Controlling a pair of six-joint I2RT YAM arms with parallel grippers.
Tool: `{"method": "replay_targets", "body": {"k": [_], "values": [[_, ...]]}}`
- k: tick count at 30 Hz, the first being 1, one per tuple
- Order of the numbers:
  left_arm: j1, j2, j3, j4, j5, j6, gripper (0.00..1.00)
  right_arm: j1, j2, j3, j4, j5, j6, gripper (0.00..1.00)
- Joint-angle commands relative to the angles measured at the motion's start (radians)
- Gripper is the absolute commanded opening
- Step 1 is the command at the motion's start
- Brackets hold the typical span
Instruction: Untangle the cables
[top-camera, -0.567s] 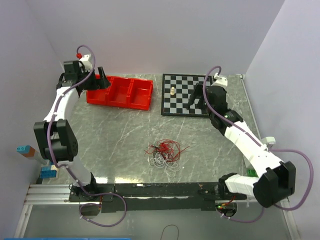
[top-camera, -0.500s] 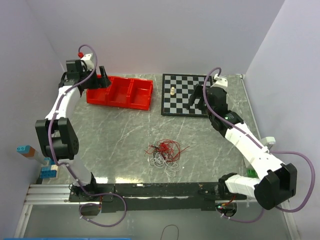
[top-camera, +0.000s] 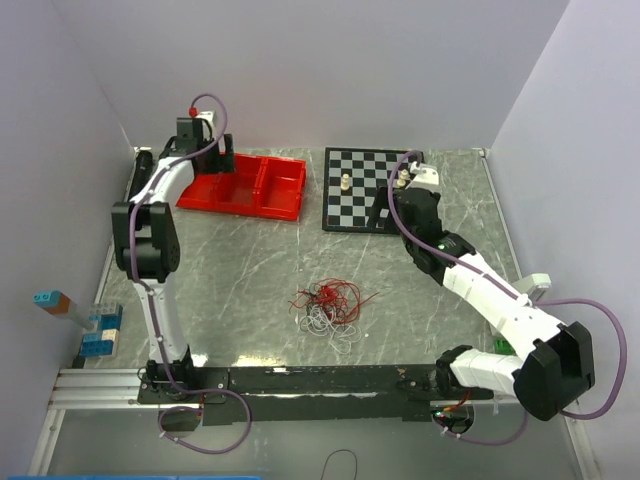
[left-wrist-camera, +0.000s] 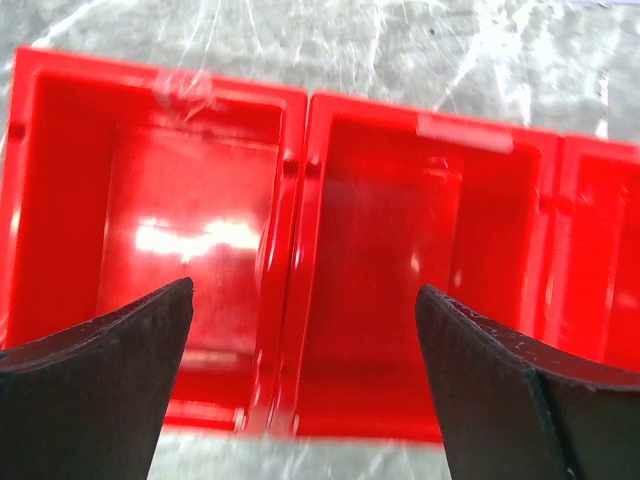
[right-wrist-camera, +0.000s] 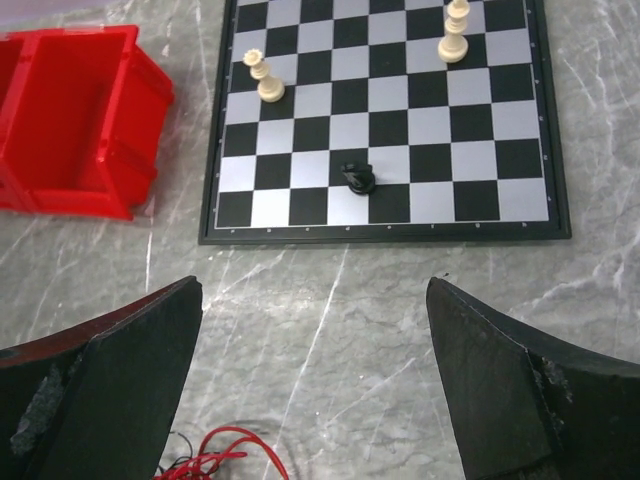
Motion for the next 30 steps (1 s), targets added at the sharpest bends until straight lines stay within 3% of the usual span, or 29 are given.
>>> {"method": "replay_targets", "body": {"k": [1, 5, 8, 11, 17, 21, 30], "values": [[-0.011, 0.034, 0.078, 0.025, -0.077, -0.017, 0.97, 0.023, -0.061, -0.01, 0.049, 0.014, -0.023, 0.99], [-0.013, 0.05, 0.065, 0.024, -0.07, 0.0, 0.98, 0.024, -0.067, -0.01, 0.052, 0.006, -0.029, 0.98], [-0.019, 0.044, 0.014, 0.047, -0.077, 0.019, 0.87, 0.026, -0.061, -0.007, 0.052, 0.005, -0.034, 0.98], [-0.022, 0.05, -0.027, 0.053, -0.112, 0.025, 0.68, 0.024, -0.055, -0.008, 0.062, -0.001, -0.029, 0.96], [-0.028, 0.046, -0.096, 0.068, -0.132, 0.043, 0.22, 0.024, -0.048, -0.018, 0.086, -0.02, -0.019, 0.93], [-0.045, -0.014, -0.181, 0.064, -0.142, 0.063, 0.02, 0.023, -0.048, -0.022, 0.083, -0.02, -0.014, 0.91], [-0.079, -0.307, -0.569, 0.102, -0.14, 0.161, 0.01, 0.029, -0.01, -0.034, 0.052, -0.007, 0.031, 0.87]]}}
